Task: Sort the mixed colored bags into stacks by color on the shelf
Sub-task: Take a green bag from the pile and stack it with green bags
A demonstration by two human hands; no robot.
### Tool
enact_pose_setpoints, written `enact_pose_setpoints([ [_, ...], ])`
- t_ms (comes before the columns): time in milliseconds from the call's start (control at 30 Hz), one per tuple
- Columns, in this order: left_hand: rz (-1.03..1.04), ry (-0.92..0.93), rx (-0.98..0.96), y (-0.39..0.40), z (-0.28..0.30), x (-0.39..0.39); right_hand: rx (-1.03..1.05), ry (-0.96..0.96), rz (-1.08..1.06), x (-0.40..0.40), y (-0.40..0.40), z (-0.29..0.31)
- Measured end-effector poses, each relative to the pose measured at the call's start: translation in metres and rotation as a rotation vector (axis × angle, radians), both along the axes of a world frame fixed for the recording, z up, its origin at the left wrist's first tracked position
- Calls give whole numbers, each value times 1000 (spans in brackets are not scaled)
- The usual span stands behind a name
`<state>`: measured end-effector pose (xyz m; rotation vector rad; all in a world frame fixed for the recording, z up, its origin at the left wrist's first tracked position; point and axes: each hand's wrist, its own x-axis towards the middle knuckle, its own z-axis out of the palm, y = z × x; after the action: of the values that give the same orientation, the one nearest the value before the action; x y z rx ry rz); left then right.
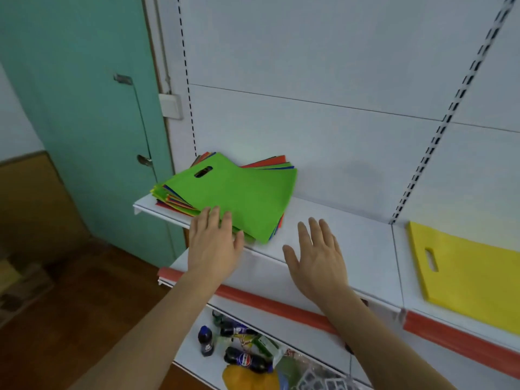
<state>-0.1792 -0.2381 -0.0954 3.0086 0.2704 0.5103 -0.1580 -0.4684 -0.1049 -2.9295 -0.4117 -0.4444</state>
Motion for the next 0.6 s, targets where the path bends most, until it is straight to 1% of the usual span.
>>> enact_pose_setpoints([
  [100,27,4,16,33,-1,19,22,-31,46,30,36,0],
  [367,101,43,98,105,11,82,-2,-4,89,107,110,5],
  [600,60,53,152,133,-1,117,-62,64,57,133,148,-8],
])
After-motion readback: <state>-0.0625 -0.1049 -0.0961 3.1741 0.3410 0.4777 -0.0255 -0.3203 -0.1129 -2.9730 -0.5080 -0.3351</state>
